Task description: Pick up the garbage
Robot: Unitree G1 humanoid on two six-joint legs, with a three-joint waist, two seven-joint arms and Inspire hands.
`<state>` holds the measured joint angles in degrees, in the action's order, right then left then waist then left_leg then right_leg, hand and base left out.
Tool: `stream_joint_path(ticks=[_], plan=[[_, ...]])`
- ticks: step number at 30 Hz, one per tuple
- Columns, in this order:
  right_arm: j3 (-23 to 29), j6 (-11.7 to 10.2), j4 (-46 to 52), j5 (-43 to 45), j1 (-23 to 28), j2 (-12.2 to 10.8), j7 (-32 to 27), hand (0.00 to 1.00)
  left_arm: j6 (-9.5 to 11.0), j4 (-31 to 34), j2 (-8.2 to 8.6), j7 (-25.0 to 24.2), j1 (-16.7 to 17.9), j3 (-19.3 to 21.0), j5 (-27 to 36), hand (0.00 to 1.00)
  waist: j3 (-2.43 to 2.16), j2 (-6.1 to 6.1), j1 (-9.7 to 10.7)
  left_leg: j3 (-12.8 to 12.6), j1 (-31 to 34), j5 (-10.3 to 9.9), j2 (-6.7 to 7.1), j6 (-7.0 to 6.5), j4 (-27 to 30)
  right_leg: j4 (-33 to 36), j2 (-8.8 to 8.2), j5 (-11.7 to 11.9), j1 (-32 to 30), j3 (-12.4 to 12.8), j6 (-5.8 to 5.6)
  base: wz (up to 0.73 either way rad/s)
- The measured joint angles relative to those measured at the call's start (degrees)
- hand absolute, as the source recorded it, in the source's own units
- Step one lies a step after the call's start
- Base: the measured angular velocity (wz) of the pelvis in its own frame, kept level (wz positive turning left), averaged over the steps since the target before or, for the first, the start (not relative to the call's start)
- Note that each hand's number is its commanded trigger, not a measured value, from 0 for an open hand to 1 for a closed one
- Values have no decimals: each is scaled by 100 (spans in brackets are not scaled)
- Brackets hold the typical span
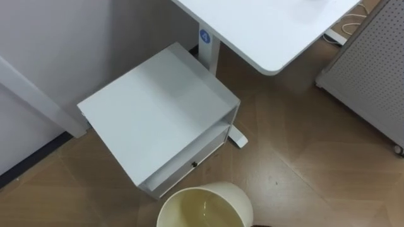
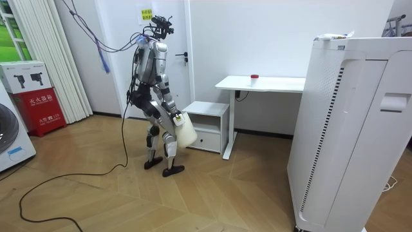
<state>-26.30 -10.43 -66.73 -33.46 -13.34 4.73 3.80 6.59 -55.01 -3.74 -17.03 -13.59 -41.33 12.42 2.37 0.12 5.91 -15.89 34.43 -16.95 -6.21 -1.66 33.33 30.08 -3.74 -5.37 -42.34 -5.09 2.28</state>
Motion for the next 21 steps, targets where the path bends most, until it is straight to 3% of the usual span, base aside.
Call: stream_joint_path(ticks=[5,15,21], plan=[[-5,2,6,-12,-18,27,0,100,-12,50,4,5,-63,1,-216,0,25,82,-26,1,5,0,6,-1,-16,-2,-9,-1,-8,-5,-2,1],[-2,-11,170,-15,119,210,0,100,-10,417,-24,63,-21,188,-980,0,15,110,-164,-11,80,1,3,0,-18,31,-25,-4,-84,-52,-4,0],[5,-110,256,-11,171,357,16,100,10,604,-113,189,-10,235,-1017,0,0,163,-152,52,183,-4,8,-8,57,62,-88,-11,-113,-203,0,6]])
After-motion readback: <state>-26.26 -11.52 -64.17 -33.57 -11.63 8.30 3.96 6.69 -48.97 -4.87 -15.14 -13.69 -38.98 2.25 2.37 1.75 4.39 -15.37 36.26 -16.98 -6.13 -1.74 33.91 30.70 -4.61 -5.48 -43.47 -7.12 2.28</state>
